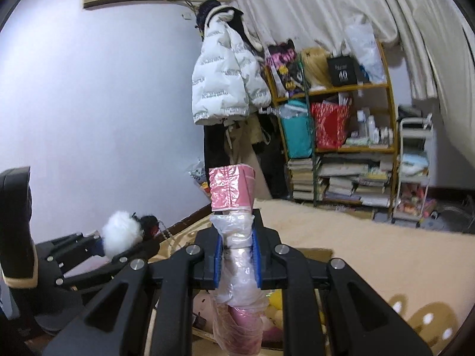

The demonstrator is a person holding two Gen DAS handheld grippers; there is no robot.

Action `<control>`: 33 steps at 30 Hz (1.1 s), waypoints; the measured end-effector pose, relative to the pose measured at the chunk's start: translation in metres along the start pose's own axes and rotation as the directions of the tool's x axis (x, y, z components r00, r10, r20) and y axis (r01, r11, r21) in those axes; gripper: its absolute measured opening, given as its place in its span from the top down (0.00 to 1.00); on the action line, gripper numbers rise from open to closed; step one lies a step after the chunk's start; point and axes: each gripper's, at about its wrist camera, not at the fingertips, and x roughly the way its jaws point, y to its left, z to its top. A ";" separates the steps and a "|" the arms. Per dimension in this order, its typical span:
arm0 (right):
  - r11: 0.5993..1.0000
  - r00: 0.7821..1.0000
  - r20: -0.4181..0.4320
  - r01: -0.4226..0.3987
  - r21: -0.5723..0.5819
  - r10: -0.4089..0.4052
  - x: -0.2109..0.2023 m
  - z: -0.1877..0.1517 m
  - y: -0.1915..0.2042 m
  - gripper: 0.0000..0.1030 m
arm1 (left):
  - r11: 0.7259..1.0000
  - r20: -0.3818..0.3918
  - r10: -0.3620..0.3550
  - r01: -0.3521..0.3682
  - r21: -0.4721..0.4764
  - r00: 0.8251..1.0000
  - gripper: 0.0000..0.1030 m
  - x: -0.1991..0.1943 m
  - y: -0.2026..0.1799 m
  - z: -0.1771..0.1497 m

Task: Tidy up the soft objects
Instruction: 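Lift the pompom toy and pink bag up over the box with both tools, then open both tools to drop the pompom toy and pink bag into the box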

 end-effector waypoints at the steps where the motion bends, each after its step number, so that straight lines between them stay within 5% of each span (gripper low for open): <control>1: 1.000 1.000 -0.011 -0.007 0.007 0.007 0.005 -0.002 -0.001 0.83 | 1.000 -0.005 -0.004 0.004 -0.003 1.000 0.69 0.003 0.001 -0.001; 12: 0.998 0.996 -0.087 -0.016 0.068 0.021 0.035 -0.018 -0.002 0.78 | 0.997 -0.144 -0.051 0.041 -0.071 0.988 0.64 0.046 0.013 -0.022; 13: 0.997 0.995 -0.096 -0.017 0.080 0.025 0.036 -0.019 -0.003 0.78 | 0.997 -0.150 -0.050 0.040 -0.066 0.987 0.59 0.047 0.012 -0.024; 14: 0.996 0.994 -0.107 -0.018 0.093 0.028 0.037 -0.020 -0.004 0.77 | 0.997 -0.161 -0.053 0.044 -0.058 0.986 0.41 0.048 0.011 -0.025; 15: 0.996 0.993 -0.116 -0.008 0.092 0.019 0.037 -0.022 -0.004 0.77 | 0.998 -0.173 -0.052 0.045 -0.045 0.984 0.32 0.047 0.010 -0.026; 33: 0.997 0.996 -0.083 0.049 0.057 -0.044 -0.028 0.001 0.000 0.30 | 0.996 -0.137 0.009 -0.020 -0.083 0.991 0.10 -0.014 0.029 -0.027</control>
